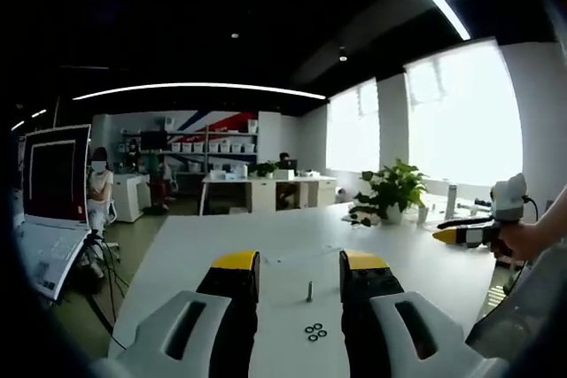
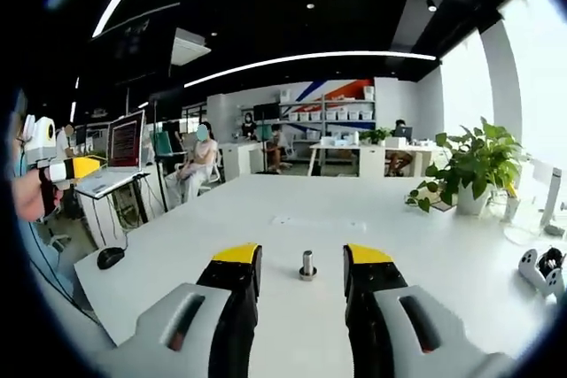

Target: Place the washer onto the threaded stud by aligning its center hole with the stud, sliding it down to the base, and recovering from edge contact or off-axis alignment until the washer reaches the visible bottom stop.

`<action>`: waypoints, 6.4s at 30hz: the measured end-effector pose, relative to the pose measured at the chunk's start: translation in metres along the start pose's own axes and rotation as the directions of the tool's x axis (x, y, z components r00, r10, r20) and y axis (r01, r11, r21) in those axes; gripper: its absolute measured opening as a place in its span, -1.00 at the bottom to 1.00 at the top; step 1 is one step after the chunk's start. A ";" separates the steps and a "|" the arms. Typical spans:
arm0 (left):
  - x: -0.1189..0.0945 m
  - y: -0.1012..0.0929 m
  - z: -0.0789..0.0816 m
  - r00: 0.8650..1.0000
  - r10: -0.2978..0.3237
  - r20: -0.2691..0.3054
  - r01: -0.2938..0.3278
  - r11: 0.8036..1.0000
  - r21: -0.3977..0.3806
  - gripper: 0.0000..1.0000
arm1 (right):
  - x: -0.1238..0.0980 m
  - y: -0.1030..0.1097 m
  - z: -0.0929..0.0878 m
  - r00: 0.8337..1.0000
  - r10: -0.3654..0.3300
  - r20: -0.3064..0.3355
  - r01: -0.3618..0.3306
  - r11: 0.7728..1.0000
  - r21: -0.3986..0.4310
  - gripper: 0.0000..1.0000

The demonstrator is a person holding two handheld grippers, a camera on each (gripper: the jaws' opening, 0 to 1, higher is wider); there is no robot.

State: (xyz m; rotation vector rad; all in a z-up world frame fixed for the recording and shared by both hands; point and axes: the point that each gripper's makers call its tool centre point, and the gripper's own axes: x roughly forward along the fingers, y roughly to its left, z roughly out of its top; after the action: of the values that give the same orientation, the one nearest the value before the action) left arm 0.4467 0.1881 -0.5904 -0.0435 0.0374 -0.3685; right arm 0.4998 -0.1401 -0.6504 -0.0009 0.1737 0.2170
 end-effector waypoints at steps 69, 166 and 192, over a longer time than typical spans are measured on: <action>0.042 0.021 -0.047 0.987 0.152 -0.055 -0.151 0.988 0.013 -0.29 | -0.001 0.003 -0.007 0.996 0.086 0.015 -0.086 0.996 0.012 -0.18; 0.140 -0.001 -0.239 0.909 0.077 -0.410 -0.065 0.997 0.042 -0.35 | -0.001 -0.006 0.003 0.994 0.061 0.096 -0.068 0.995 0.073 -0.19; 0.148 -0.005 -0.255 0.869 0.088 -0.487 -0.030 0.992 0.125 -0.44 | -0.003 -0.006 0.005 0.992 0.061 0.107 -0.071 0.994 0.087 -0.19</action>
State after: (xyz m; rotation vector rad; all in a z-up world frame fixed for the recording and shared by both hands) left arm 0.5711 0.1206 -0.8494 0.1666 0.5250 -0.3116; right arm 0.4991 -0.1464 -0.6450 0.1066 0.0800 0.2746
